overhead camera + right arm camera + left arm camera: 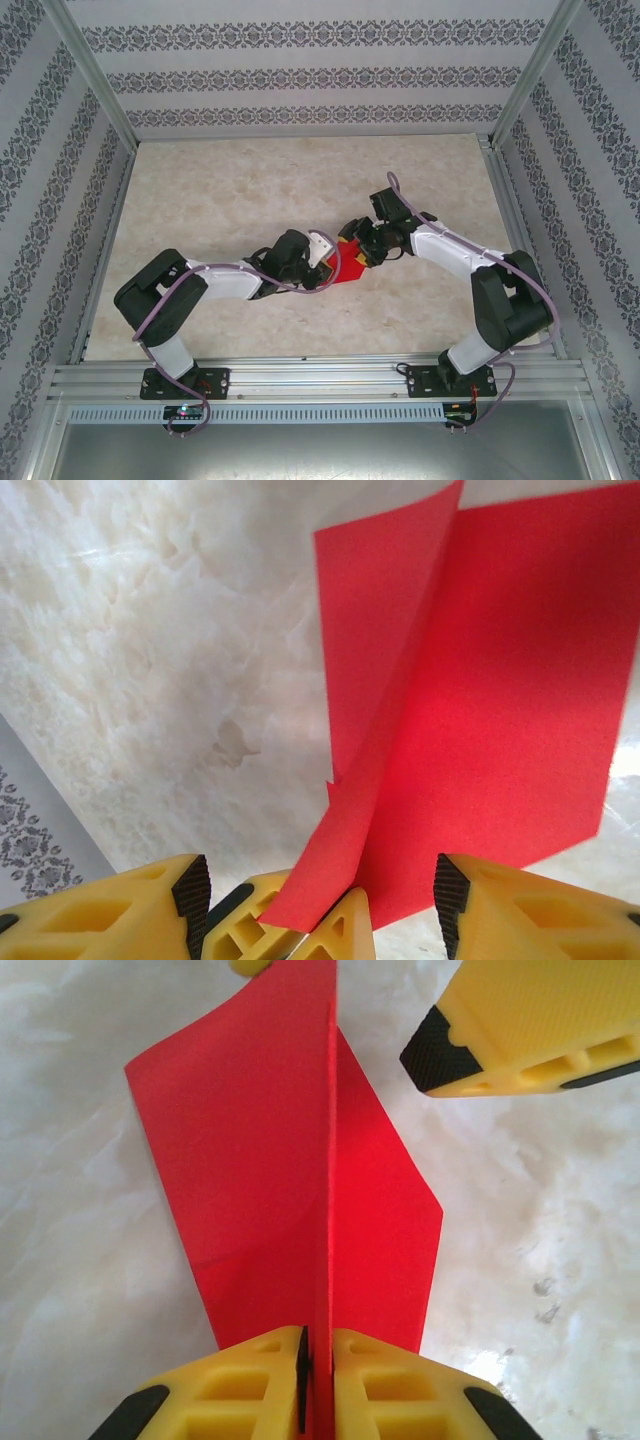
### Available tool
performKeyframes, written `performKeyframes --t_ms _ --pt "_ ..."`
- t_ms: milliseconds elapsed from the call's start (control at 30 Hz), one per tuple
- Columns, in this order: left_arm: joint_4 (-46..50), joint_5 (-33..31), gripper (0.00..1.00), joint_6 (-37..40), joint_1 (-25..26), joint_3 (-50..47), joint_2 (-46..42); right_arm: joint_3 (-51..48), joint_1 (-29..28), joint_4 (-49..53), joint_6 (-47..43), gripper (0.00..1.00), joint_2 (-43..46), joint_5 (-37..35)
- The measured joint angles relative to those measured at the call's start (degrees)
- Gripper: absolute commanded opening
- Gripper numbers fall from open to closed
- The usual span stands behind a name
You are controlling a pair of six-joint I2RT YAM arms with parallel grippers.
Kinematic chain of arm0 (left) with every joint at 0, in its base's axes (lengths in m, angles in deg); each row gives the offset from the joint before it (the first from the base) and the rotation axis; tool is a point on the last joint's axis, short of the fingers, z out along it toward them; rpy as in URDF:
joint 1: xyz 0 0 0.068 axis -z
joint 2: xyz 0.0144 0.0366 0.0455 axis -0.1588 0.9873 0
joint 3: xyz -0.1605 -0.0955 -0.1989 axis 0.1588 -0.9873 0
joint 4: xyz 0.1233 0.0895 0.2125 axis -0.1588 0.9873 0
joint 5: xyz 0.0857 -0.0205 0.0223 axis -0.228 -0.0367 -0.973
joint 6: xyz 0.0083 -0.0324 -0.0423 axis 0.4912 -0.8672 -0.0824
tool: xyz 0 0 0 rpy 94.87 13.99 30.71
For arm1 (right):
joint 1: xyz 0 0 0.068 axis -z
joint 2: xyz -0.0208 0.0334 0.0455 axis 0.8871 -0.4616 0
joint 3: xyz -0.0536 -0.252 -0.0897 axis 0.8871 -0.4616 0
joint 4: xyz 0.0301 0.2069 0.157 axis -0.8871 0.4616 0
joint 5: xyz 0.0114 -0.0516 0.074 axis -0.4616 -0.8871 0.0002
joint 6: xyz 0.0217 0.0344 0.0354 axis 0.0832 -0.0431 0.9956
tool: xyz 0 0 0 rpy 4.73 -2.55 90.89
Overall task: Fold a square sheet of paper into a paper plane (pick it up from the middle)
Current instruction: Fourth fold the wing at the center of the table.
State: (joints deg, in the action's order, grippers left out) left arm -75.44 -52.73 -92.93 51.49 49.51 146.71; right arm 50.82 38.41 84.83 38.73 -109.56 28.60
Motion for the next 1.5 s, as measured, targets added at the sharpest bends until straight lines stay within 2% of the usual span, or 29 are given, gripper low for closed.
performKeyframes --t_ms 333,700,1033,1500 --pt "5.29 1.68 0.13 -6.01 0.04 3.15 1.84 -10.08 3.63 -7.26 -8.70 0.63 5.64 1.40" --pt "11.82 1.16 0.08 -11.04 2.29 8.22 5.57 -15.96 3.74 -12.22 -10.67 0.60 8.83 0.11" --pt "17.92 2.08 0.07 -17.11 2.60 12.37 6.84 -17.81 3.74 -20.96 -12.61 0.54 3.65 5.18" --pt "19.45 4.90 0.10 -23.80 2.60 13.75 7.98 -17.05 3.74 -22.86 -15.19 0.52 -2.91 6.97"
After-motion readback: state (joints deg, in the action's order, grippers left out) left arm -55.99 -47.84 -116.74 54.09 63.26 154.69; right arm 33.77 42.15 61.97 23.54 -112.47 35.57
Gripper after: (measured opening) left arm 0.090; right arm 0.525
